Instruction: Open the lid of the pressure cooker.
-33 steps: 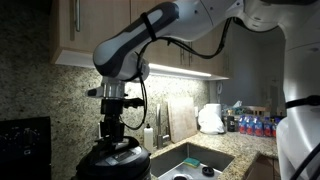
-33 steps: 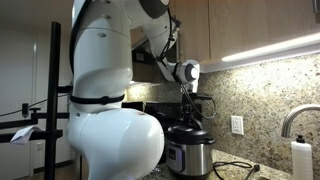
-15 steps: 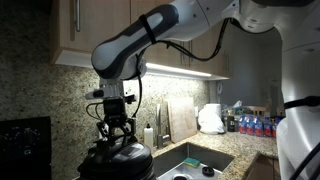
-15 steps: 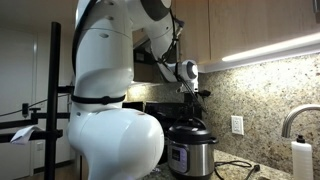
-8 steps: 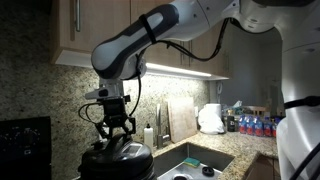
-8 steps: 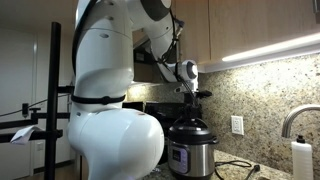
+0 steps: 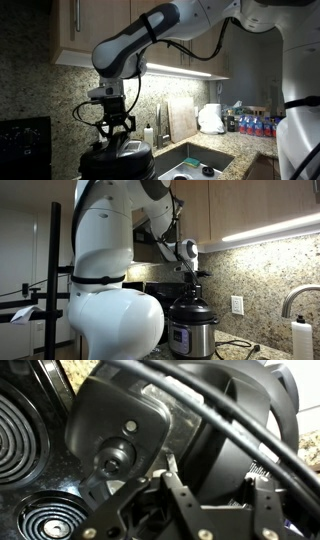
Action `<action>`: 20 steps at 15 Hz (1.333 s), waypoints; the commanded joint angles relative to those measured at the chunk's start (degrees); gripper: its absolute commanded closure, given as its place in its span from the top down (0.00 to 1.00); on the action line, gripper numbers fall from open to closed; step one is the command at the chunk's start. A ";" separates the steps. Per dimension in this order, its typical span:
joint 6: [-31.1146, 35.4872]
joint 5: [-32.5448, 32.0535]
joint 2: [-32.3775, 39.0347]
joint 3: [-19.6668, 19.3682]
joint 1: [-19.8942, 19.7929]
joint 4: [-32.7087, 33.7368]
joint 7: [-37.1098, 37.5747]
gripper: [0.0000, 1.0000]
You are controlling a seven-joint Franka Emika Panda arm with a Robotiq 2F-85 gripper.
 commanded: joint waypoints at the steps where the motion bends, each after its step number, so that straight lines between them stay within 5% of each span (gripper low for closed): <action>1: 2.88 -2.60 -0.12 -0.73 -1.33 -0.21 -10.38 0.14; 4: 4.97 -1.14 -1.38 -0.89 -1.21 -1.31 -14.67 0.14; 6: 6.25 -0.73 -1.32 1.31 0.74 -1.49 -8.23 0.14; 16: 14.48 9.04 -6.87 -2.33 -0.61 -8.59 -9.21 0.14; 20: 11.69 9.53 -6.03 -2.58 -0.60 -7.20 -6.19 0.14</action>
